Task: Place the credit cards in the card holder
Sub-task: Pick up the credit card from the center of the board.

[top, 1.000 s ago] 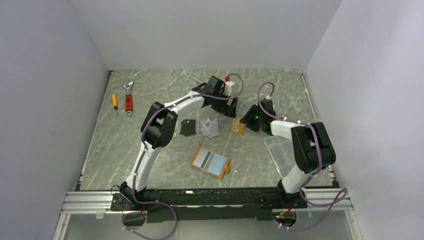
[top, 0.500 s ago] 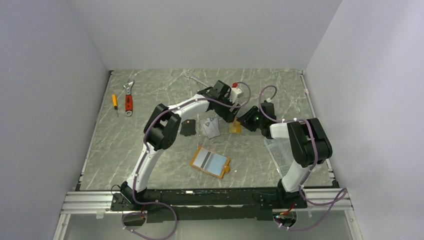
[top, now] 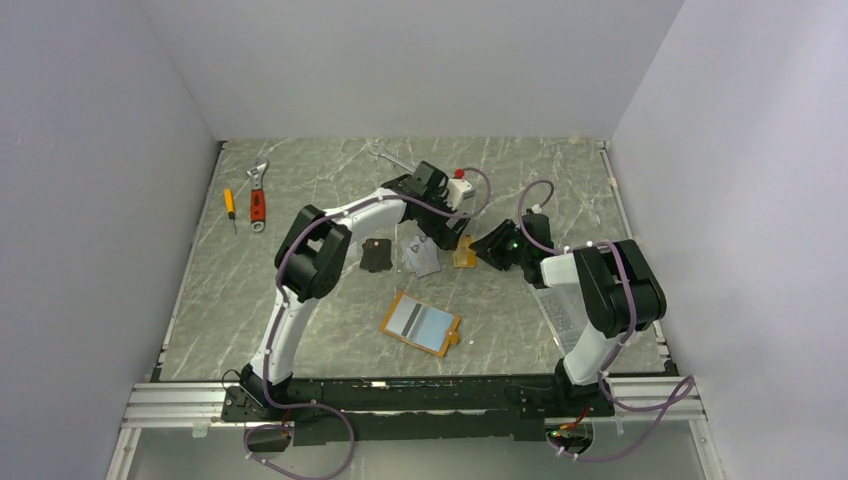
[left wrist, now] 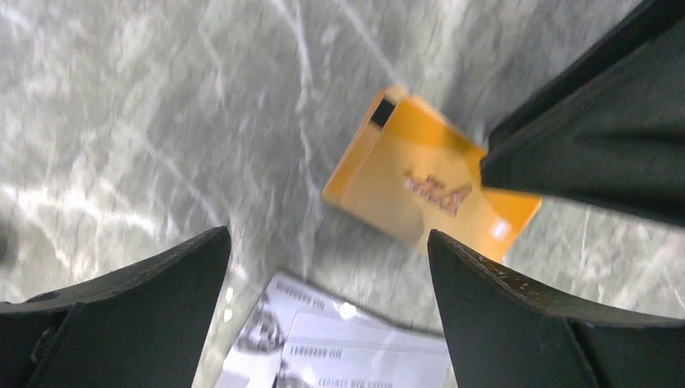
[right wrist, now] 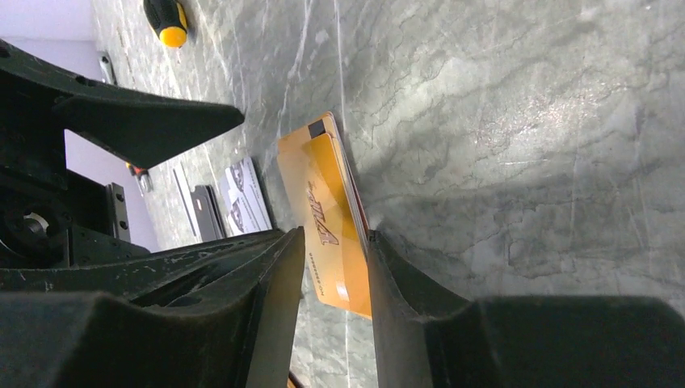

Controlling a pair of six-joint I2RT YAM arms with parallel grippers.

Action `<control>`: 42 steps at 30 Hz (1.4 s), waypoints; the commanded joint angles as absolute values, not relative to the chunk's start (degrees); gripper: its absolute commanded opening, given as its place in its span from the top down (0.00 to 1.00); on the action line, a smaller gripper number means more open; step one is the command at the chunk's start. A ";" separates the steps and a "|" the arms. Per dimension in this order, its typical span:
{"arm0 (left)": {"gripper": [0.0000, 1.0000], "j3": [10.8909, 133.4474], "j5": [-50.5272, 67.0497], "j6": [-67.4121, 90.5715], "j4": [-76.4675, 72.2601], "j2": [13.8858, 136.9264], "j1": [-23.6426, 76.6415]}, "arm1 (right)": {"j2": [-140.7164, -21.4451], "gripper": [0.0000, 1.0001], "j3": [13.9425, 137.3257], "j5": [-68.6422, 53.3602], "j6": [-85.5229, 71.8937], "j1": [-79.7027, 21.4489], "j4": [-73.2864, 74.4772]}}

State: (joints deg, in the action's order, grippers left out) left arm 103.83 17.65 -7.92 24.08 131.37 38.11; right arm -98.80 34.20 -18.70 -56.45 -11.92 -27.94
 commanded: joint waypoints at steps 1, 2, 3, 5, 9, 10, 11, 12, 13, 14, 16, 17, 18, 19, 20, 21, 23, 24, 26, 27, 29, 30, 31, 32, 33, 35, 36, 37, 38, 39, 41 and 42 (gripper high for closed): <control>0.01 100.40 23.73 -9.35 26.95 124.93 35.24 | -99.07 0.62 32.26 -17.71 -53.19 -11.71 -20.88; 0.01 99.96 23.93 -9.72 26.70 124.60 35.21 | -99.37 0.61 32.40 -18.17 -52.98 -11.67 -21.19; 0.01 99.59 24.24 -10.23 26.56 124.59 35.34 | -99.75 0.61 32.72 -18.65 -52.56 -11.61 -21.54; 0.01 100.03 23.07 -11.96 27.27 125.33 36.18 | -100.48 0.62 33.40 -19.59 -52.07 -11.64 -21.85; 0.01 101.58 19.76 -14.02 27.59 127.47 37.68 | -101.21 0.62 34.17 -21.23 -50.85 -11.62 -22.05; 0.01 102.11 19.58 -13.87 27.65 128.05 37.69 | -101.42 0.62 34.36 -21.53 -50.59 -11.58 -22.03; 0.01 102.64 19.35 -13.83 27.90 128.56 37.70 | -101.56 0.62 34.30 -21.97 -50.44 -11.59 -22.24; 0.01 103.03 19.04 -13.62 27.92 128.99 37.74 | -101.86 0.62 34.35 -22.44 -50.27 -11.59 -22.48; 0.01 103.31 18.80 -13.55 27.90 129.28 37.80 | -102.15 0.62 34.30 -22.88 -50.05 -11.64 -22.80; 0.00 103.31 18.67 -13.42 27.64 129.43 37.80 | -102.49 0.63 34.16 -23.48 -50.13 -11.61 -23.41; 0.01 103.35 18.40 -13.47 27.27 129.59 37.80 | -103.20 0.64 33.53 -24.65 -50.58 -11.68 -25.06; 0.01 103.48 18.22 -13.56 27.21 129.76 37.90 | -103.52 0.64 33.11 -25.22 -50.89 -11.73 -25.85; 0.01 103.68 18.12 -13.54 27.35 129.93 37.89 | -103.65 0.66 32.70 -25.63 -51.27 -11.82 -26.71; 0.01 104.05 18.04 -13.70 27.53 130.26 37.94 | -103.70 0.67 31.97 -25.93 -51.69 -11.91 -27.55; 0.01 104.14 17.94 -13.80 27.59 130.33 37.94 | -103.64 0.67 31.34 -26.07 -52.10 -12.01 -28.38; 0.01 104.08 18.00 -13.82 27.49 130.36 37.92 | -103.56 0.67 30.81 -26.14 -52.34 -12.18 -28.82; 0.01 103.58 17.59 -14.12 27.19 130.28 38.00 | -103.33 0.68 30.02 -26.05 -52.47 -12.27 -29.23; 0.01 103.19 17.17 -14.42 26.90 130.18 38.08 | -103.17 0.68 29.76 -25.91 -52.45 -12.22 -29.22; 0.01 102.51 16.27 -15.08 26.41 130.00 38.40 | -102.49 0.68 29.57 -25.29 -51.73 -12.13 -28.37; 0.01 102.22 15.96 -15.30 26.40 129.93 38.54 | -102.16 0.68 29.69 -24.86 -51.43 -12.13 -27.83; 0.01 102.13 15.85 -15.72 26.76 129.50 38.54 | -101.51 0.67 30.00 -23.70 -50.60 -12.13 -26.55; 0.01 102.17 15.75 -15.85 26.90 129.08 38.37 | -101.07 0.65 30.24 -23.00 -50.06 -12.05 -25.76; 0.01 102.17 16.17 -15.92 26.95 128.51 38.11 | -100.90 0.63 30.70 -22.53 -49.61 -12.04 -25.00; 0.01 102.25 17.23 -15.83 26.95 127.77 37.81 | -100.76 0.61 31.14 -22.25 -49.12 -12.00 -24.55; 0.00 102.47 17.92 -15.82 27.35 127.37 37.54 | -100.89 0.60 31.47 -22.07 -48.81 -11.97 -24.22; 0.01 102.98 18.29 -16.23 27.93 126.97 37.42 | -101.25 0.57 32.38 -21.97 -48.35 -11.97 -23.96; 0.01 102.82 18.16 -16.26 27.62 126.84 37.42 | -101.51 0.57 32.71 -22.13 -48.12 -11.92 -24.03; 0.01 102.52 18.05 -16.30 27.25 126.94 37.48 | -101.73 0.56 33.04 -22.15 -48.06 -11.93 -24.16; 0.01 102.46 17.74 -16.41 27.05 127.22 37.58 | -101.90 0.56 33.16 -22.24 -47.88 -11.94 -24.38; 0.01 102.67 17.32 -16.51 27.11 127.77 37.73 | -101.95 0.56 33.19 -22.28 -47.72 -11.95 -24.76; 0.01 102.99 16.93 -16.61 27.53 128.66 37.82 | -101.82 0.55 32.93 -22.18 -47.43 -11.91 -25.57; 0.01 102.73 16.82 -16.53 27.34 128.81 37.82 | -101.80 0.55 32.88 -22.21 -47.07 -11.95 -25.65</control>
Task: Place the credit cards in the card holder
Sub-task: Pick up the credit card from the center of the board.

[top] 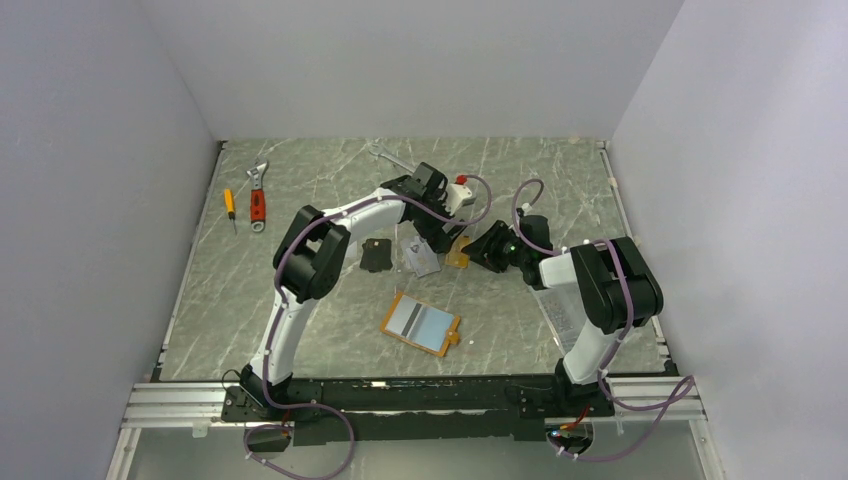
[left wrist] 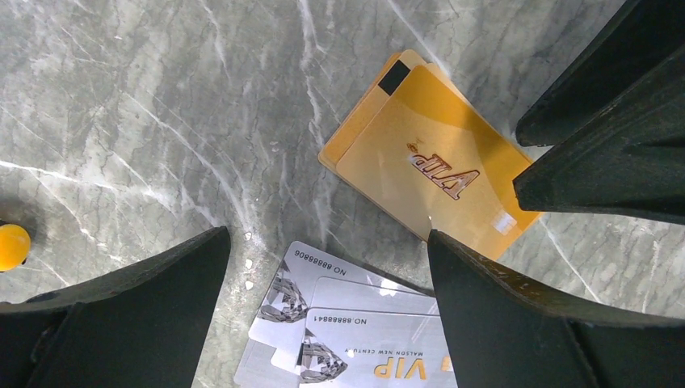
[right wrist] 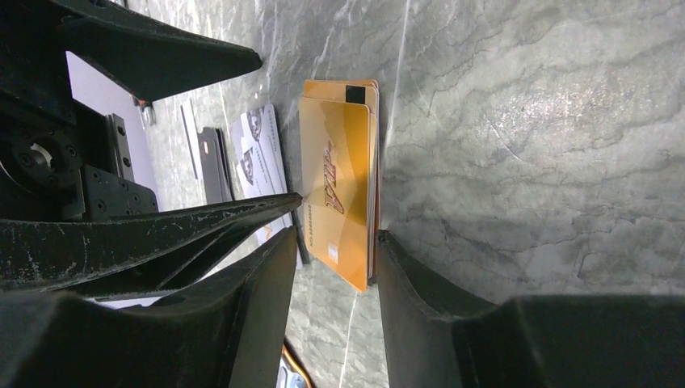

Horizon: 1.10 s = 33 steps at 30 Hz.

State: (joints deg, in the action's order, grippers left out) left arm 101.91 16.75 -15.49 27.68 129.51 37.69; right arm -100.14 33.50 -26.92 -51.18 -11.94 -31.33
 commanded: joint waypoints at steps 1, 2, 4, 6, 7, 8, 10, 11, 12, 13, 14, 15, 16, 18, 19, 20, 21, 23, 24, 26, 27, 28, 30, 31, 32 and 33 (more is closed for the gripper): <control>0.01 102.34 16.60 -16.52 26.70 128.84 37.80 | -101.79 0.55 32.87 -22.19 -46.62 -11.96 -25.66; 0.01 101.72 16.28 -16.40 26.16 128.85 37.84 | -101.92 0.55 32.87 -21.97 -46.07 -12.02 -25.44; 0.01 101.16 16.11 -16.51 25.63 128.72 37.84 | -102.11 0.54 32.90 -21.87 -45.55 -11.95 -25.48; 0.01 100.73 15.82 -16.57 24.80 128.78 37.99 | -102.33 0.54 32.88 -21.85 -45.30 -11.95 -25.60; 0.01 100.83 15.38 -16.65 24.64 129.02 38.16 | -102.45 0.55 32.87 -21.88 -45.33 -12.01 -25.70; 0.01 101.06 15.04 -16.95 24.61 129.29 38.49 | -102.59 0.54 32.89 -21.87 -45.42 -11.96 -25.96; 0.01 101.64 13.97 -17.46 24.45 130.20 39.14 | -102.71 0.55 32.77 -21.92 -45.58 -11.91 -26.31; 0.01 102.00 13.54 -17.77 24.76 130.70 39.40 | -102.54 0.55 32.60 -21.85 -45.61 -11.95 -26.48; 0.01 102.31 13.27 -18.00 24.94 131.14 39.58 | -102.47 0.54 32.33 -21.75 -45.61 -11.95 -26.80; 0.01 102.45 13.05 -18.09 24.94 131.52 39.77 | -102.30 0.54 32.08 -21.65 -45.73 -11.95 -27.08; 0.01 102.54 12.98 -18.18 24.96 131.71 39.95 | -102.02 0.54 31.76 -21.37 -45.85 -11.98 -27.34; 0.01 102.62 13.14 -18.19 25.00 131.89 40.15 | -101.71 0.54 31.22 -21.34 -46.00 -11.91 -27.96; 0.01 102.56 13.33 -18.26 24.98 132.00 40.34 | -101.42 0.54 30.69 -21.22 -46.34 -11.95 -28.82; 0.01 102.48 13.85 -18.16 24.94 132.16 40.63 | -100.97 0.54 28.92 -21.02 -47.18 -11.94 -30.94; 0.01 102.48 14.07 -18.16 25.02 132.25 40.88 | -100.79 0.54 28.01 -20.87 -47.69 -11.93 -32.11; 0.01 102.36 14.33 -18.23 25.00 132.27 41.05 | -100.63 0.54 26.89 -20.69 -48.29 -11.94 -33.52; 0.01 102.20 14.45 -18.24 24.97 132.28 41.20 | -100.55 0.54 25.83 -20.46 -48.94 -11.86 -35.72; 0.01 101.68 14.62 -18.19 24.78 132.20 41.46 | -100.56 0.55 23.68 -20.42 -50.35 -11.88 -39.38; 0.02 101.49 14.57 -18.25 24.61 132.14 41.53 | -100.68 0.55 22.67 -20.31 -51.11 -11.87 -41.50; 0.03 100.81 14.63 -18.34 24.00 131.86 41.55 | -101.08 0.57 20.21 -20.37 -53.06 -11.80 -47.12; 0.03 100.78 14.64 -18.31 23.92 131.84 41.52 | -101.44 0.57 19.24 -20.44 -54.22 -11.80 -49.66; 0.04 100.92 14.72 -18.28 23.97 131.96 41.57 | -101.88 0.58 18.50 -20.56 -54.99 -11.80 -52.00; 0.04 101.44 14.96 -18.32 24.46 132.09 41.63 | -103.41 0.60 17.51 -21.21 -56.68 -11.72 -56.60; 0.04 101.57 15.19 -18.34 24.68 132.10 41.65 | -104.46 0.61 17.16 -21.76 -57.73 -11.69 -59.26; 0.05 101.74 15.62 -18.33 24.95 132.17 41.70 | -105.67 0.62 16.94 -22.18 -58.65 -11.66 -61.59; 0.07 101.86 15.95 -18.33 25.19 132.25 41.79 | -106.97 0.64 16.88 -22.70 -59.77 -11.53 -63.91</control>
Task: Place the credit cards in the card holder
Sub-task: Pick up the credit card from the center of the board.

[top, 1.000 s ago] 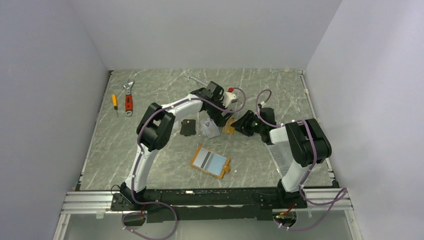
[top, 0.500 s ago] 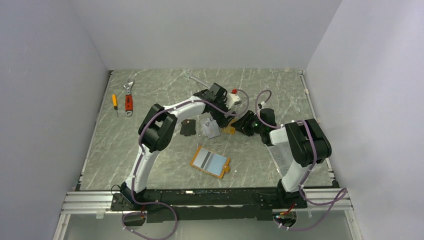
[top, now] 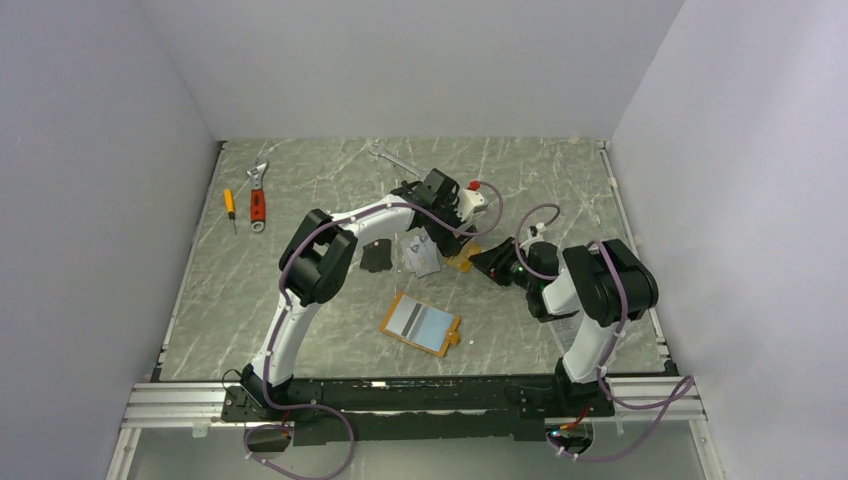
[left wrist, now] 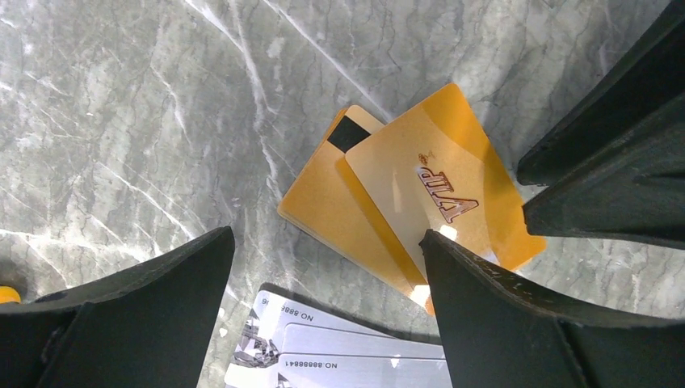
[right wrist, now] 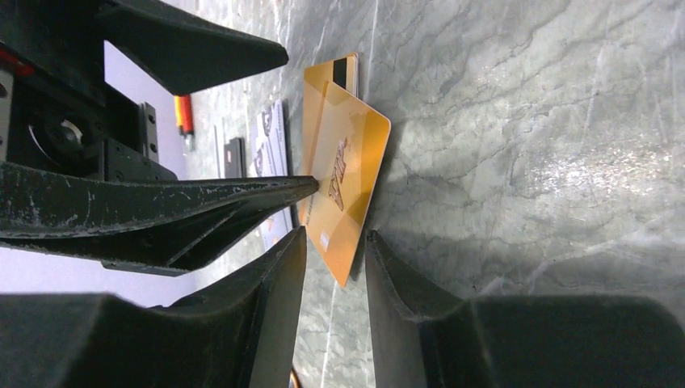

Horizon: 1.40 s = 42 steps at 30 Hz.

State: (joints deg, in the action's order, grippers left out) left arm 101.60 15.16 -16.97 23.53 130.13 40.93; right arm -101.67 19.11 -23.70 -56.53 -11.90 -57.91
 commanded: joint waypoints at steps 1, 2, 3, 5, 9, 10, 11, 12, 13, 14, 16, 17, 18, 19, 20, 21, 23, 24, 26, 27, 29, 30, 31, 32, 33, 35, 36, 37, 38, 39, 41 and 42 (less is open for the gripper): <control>0.08 101.94 16.11 -18.41 25.44 132.34 41.95 | -108.49 0.65 16.81 -23.14 -60.91 -11.36 -66.12; 0.10 101.87 16.24 -18.55 25.44 132.36 42.07 | -110.50 0.65 16.75 -23.57 -61.84 -11.38 -68.90; 0.11 101.87 16.44 -18.69 25.53 132.36 42.16 | -111.91 0.66 16.71 -23.91 -62.93 -11.29 -71.38; 0.11 101.84 16.83 -18.93 25.68 132.36 42.34 | -114.44 0.68 16.84 -24.40 -64.61 -11.05 -75.07; 0.11 102.02 18.00 -19.29 26.44 132.47 42.62 | -116.48 0.73 17.64 -24.30 -65.73 -11.07 -77.75; 0.11 102.08 18.52 -19.33 26.52 132.52 42.65 | -116.30 0.74 17.72 -24.08 -65.54 -11.06 -77.41; 0.11 102.09 18.93 -19.46 26.58 132.60 42.67 | -116.22 0.74 17.95 -23.95 -65.28 -11.00 -76.76; 0.11 102.27 19.31 -19.39 26.69 132.81 42.68 | -116.07 0.75 18.23 -24.03 -64.99 -11.06 -76.25; 0.13 102.56 19.81 -19.49 27.03 133.07 42.66 | -115.84 0.75 18.49 -24.03 -64.88 -11.04 -75.87; 0.14 102.77 20.12 -19.61 27.21 133.26 42.71 | -115.64 0.75 18.73 -24.08 -64.70 -11.14 -75.48; 0.16 103.06 20.81 -19.50 27.37 133.49 42.64 | -115.28 0.76 19.25 -24.20 -64.59 -11.22 -74.78; 0.16 103.14 21.17 -19.65 27.46 133.58 42.63 | -115.35 0.77 19.39 -24.37 -64.64 -11.36 -74.88; 0.16 103.22 21.48 -19.65 27.57 133.66 42.63 | -115.52 0.79 19.50 -24.60 -64.97 -11.36 -75.27; 0.17 103.19 21.65 -19.74 27.59 133.68 42.67 | -115.76 0.81 19.51 -24.80 -65.48 -11.34 -75.93; 0.17 103.11 21.90 -19.79 27.55 133.64 42.70 | -115.99 0.84 19.58 -25.09 -65.83 -11.34 -76.80; 0.18 102.97 22.03 -19.85 27.50 133.62 42.65 | -116.17 0.86 19.66 -25.44 -66.18 -11.34 -77.49; 0.19 102.92 22.33 -20.16 27.51 133.62 42.64 | -116.28 0.92 19.97 -25.79 -66.67 -11.47 -78.22; 0.20 102.85 22.54 -20.16 27.54 133.63 42.66 | -116.28 0.94 20.06 -25.91 -66.93 -11.55 -78.52; 0.21 102.79 22.86 -20.23 27.63 133.76 42.61 | -116.27 0.96 20.33 -26.21 -67.45 -11.68 -79.01; 0.22 102.71 23.00 -20.22 27.47 133.77 42.69 | -116.28 0.96 20.38 -26.50 -67.84 -11.69 -79.49; 0.22 102.48 23.24 -20.13 27.25 133.68 42.55 | -116.14 0.96 20.26 -26.98 -68.67 -11.78 -80.70; 0.23 102.56 23.43 -20.04 27.25 133.73 42.54 | -115.95 0.95 20.15 -27.20 -68.99 -11.78 -80.84; 0.23 102.63 23.61 -19.94 27.25 133.72 42.50 | -115.55 0.95 19.99 -27.43 -69.03 -11.83 -80.65; 0.23 102.72 23.70 -19.87 27.28 133.84 42.46 | -115.09 0.94 19.83 -27.53 -68.94 -11.86 -80.23; 0.23 102.81 23.79 -19.77 27.33 133.86 42.39 | -114.75 0.94 19.64 -27.84 -68.77 -11.89 -79.82; 0.24 102.77 24.05 -19.54 27.20 133.79 42.15 | -114.40 0.92 18.88 -28.25 -68.88 -12.00 -80.09; 0.24 102.70 24.36 -19.36 27.12 133.77 42.04 | -114.40 0.91 18.55 -28.67 -69.18 -12.05 -80.77; 0.25 102.82 24.61 -18.97 27.12 133.81 41.87 | -114.89 0.90 18.35 -29.54 -69.63 -12.12 -81.60; 0.25 102.94 24.92 -18.63 27.08 133.91 41.61 | -115.49 0.89 18.22 -30.30 -70.13 -12.18 -82.89; 0.25 103.07 25.19 -18.23 27.10 133.96 41.38 | -116.17 0.89 18.13 -30.93 -70.85 -12.21 -85.06; 0.26 103.32 25.83 -17.59 27.20 134.16 41.00 | -117.86 0.89 18.13 -32.16 -72.41 -12.26 -88.32; 0.26 103.35 26.10 -17.22 27.16 134.20 40.82 | -118.78 0.89 18.31 -32.76 -73.28 -12.24 -90.02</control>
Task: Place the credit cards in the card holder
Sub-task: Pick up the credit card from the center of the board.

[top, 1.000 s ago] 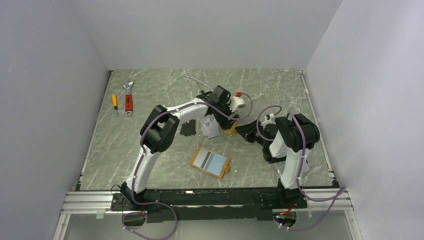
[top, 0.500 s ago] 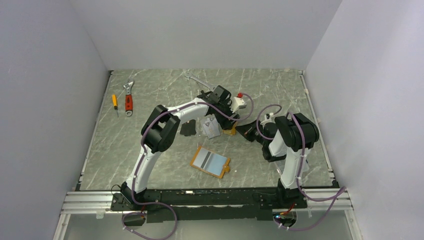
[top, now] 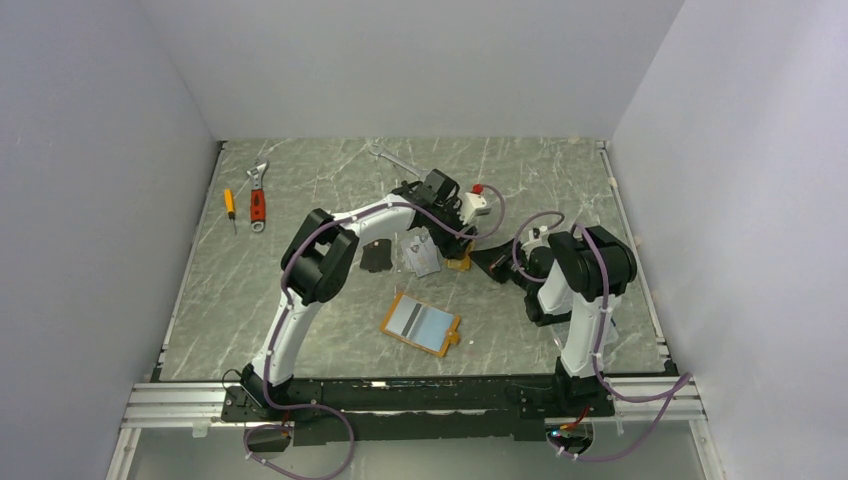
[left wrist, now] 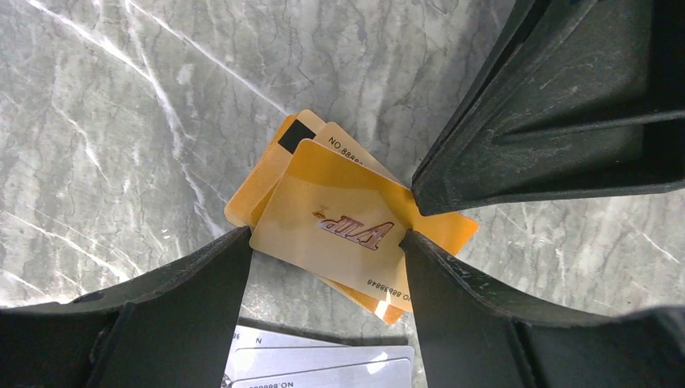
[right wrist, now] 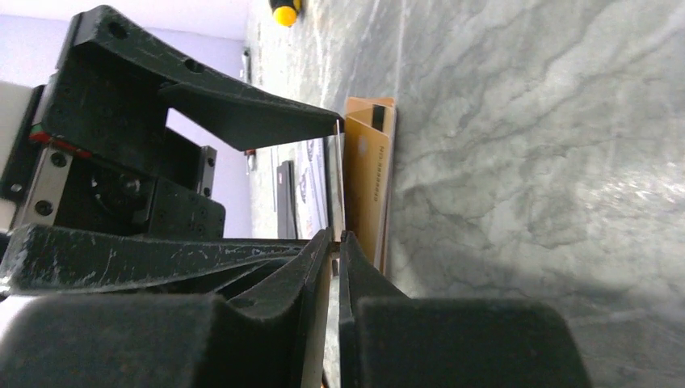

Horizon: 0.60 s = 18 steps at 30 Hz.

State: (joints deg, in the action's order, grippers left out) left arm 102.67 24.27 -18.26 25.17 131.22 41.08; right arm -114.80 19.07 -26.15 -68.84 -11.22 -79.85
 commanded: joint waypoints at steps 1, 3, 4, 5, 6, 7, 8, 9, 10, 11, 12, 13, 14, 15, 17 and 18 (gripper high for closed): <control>0.26 103.29 26.25 -17.04 27.08 134.19 40.75 | -119.59 0.89 18.64 -33.29 -74.03 -12.31 -91.57; 0.26 102.91 26.34 -16.60 26.63 133.99 40.53 | -120.55 0.87 19.41 -34.23 -75.19 -12.51 -93.44; 0.26 102.72 26.65 -16.28 26.48 133.83 40.41 | -120.72 0.85 19.91 -34.58 -75.24 -12.63 -92.97; 0.26 102.62 27.01 -16.04 26.33 133.78 40.23 | -120.59 0.85 20.33 -34.77 -74.93 -12.83 -92.06; 0.26 102.57 27.45 -15.69 26.30 133.69 40.01 | -120.39 0.85 20.58 -34.84 -74.39 -12.97 -91.26; 0.26 102.49 28.02 -15.26 26.19 133.61 39.78 | -120.13 0.85 20.90 -34.83 -73.90 -13.17 -90.39; 0.27 102.44 28.49 -14.88 26.13 133.55 39.43 | -119.93 0.85 21.22 -34.88 -73.41 -13.28 -89.29; 0.27 102.40 28.94 -14.45 26.00 133.58 39.14 | -119.73 0.84 21.53 -34.96 -72.93 -13.54 -88.24; 0.27 102.39 29.49 -14.15 26.06 133.59 38.87 | -119.55 0.83 21.80 -34.83 -72.54 -13.71 -87.26; 0.27 102.39 29.92 -14.00 26.10 133.53 38.65 | -119.54 0.82 21.99 -34.81 -72.29 -13.74 -86.69; 0.27 102.21 30.32 -13.73 26.06 133.40 38.47 | -119.80 0.81 22.32 -34.93 -72.25 -13.87 -86.28; 0.27 101.91 30.63 -13.52 25.86 133.23 38.34 | -119.99 0.81 22.51 -35.05 -72.29 -13.92 -86.43; 0.27 101.61 30.94 -13.33 25.59 132.98 38.19 | -120.38 0.80 22.84 -35.22 -72.41 -14.03 -86.36; 0.27 101.32 31.27 -13.20 25.47 132.78 38.03 | -120.60 0.80 23.22 -35.46 -72.39 -14.18 -85.96; 0.27 100.91 32.17 -12.79 25.18 132.41 37.70 | -121.07 0.78 23.85 -35.76 -72.14 -14.48 -85.02; 0.27 100.78 32.95 -12.39 24.98 132.20 37.45 | -121.28 0.78 24.05 -35.85 -72.04 -14.53 -84.86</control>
